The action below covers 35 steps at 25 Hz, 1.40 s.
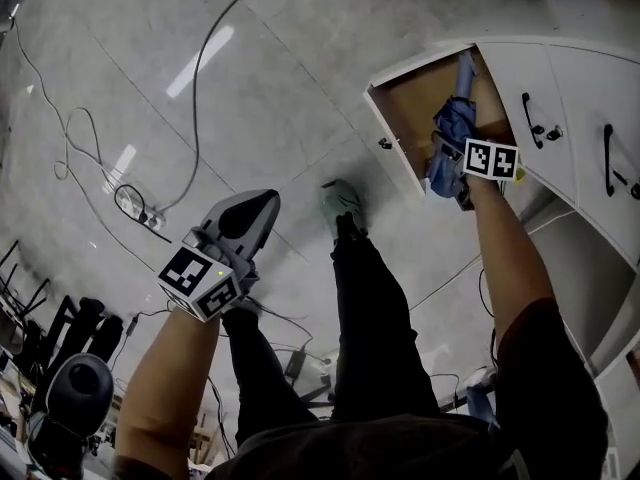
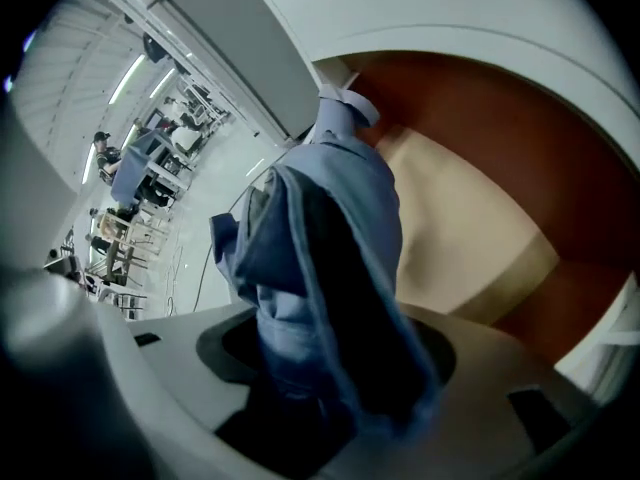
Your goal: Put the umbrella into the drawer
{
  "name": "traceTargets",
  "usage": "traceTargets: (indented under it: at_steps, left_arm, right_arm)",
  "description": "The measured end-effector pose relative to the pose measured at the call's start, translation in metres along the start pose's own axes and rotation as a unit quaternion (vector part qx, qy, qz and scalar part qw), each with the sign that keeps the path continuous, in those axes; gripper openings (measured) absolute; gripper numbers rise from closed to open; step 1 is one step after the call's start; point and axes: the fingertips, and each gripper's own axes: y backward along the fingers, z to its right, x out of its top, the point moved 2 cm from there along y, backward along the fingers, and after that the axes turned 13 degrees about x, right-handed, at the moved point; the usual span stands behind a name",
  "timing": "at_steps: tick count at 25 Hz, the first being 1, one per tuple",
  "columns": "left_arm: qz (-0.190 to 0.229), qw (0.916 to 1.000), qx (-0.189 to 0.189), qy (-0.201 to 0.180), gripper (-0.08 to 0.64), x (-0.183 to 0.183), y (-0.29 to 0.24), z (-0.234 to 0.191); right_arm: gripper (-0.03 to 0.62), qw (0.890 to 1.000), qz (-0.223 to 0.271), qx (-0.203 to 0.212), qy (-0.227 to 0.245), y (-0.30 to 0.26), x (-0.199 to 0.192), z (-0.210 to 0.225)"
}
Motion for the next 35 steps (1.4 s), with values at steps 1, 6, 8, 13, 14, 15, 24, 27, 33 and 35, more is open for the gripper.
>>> traceTargets:
  at_steps: [1, 6, 8, 13, 14, 15, 24, 27, 33, 35]
  left_arm:
    - [0.0, 1.0, 0.001, 0.002, 0.0, -0.002, -0.004, -0.001]
    - [0.004, 0.9998, 0.006, 0.018, 0.0, -0.011, -0.017, -0.006]
    - [0.0, 0.9997, 0.005, 0.022, 0.0, -0.019, -0.019, -0.005]
    - [-0.008, 0.9995, 0.008, 0.028, 0.0, -0.032, -0.022, -0.013]
    - [-0.008, 0.9995, 0.011, 0.03, 0.0, -0.032, -0.022, -0.016]
    - [-0.006, 0.9994, 0.013, 0.032, 0.0, -0.032, -0.023, -0.018]
    - [-0.003, 0.9991, 0.02, 0.038, 0.0, -0.033, -0.024, -0.028]
    - [-0.001, 0.999, 0.021, 0.039, 0.0, -0.033, -0.022, -0.032]
    - [-0.001, 0.9987, 0.026, 0.044, 0.0, -0.036, -0.006, -0.039]
    - [0.0, 0.9987, 0.028, 0.043, 0.0, -0.037, 0.003, -0.04]
  right_arm:
    - [0.255, 1.0, 0.001, -0.002, -0.01, -0.003, 0.001, 0.006]
    - [0.256, 0.999, -0.003, -0.029, -0.034, -0.018, 0.013, 0.037]
    - [0.256, 0.998, -0.007, -0.044, -0.037, -0.024, 0.015, 0.047]
    - [0.258, 0.997, -0.011, -0.06, -0.047, -0.037, 0.018, 0.06]
    - [0.259, 0.997, -0.013, -0.062, -0.045, -0.039, 0.02, 0.061]
    - [0.261, 0.997, -0.014, -0.064, -0.043, -0.041, 0.021, 0.062]
    - [0.316, 0.993, 0.0, -0.112, -0.027, -0.042, 0.022, 0.068]
    - [0.337, 0.992, 0.003, -0.122, -0.015, -0.035, 0.023, 0.069]
    - [0.339, 0.992, 0.007, -0.129, -0.007, -0.022, 0.017, 0.055]
    - [0.339, 0.992, 0.01, -0.126, -0.01, -0.017, 0.013, 0.043]
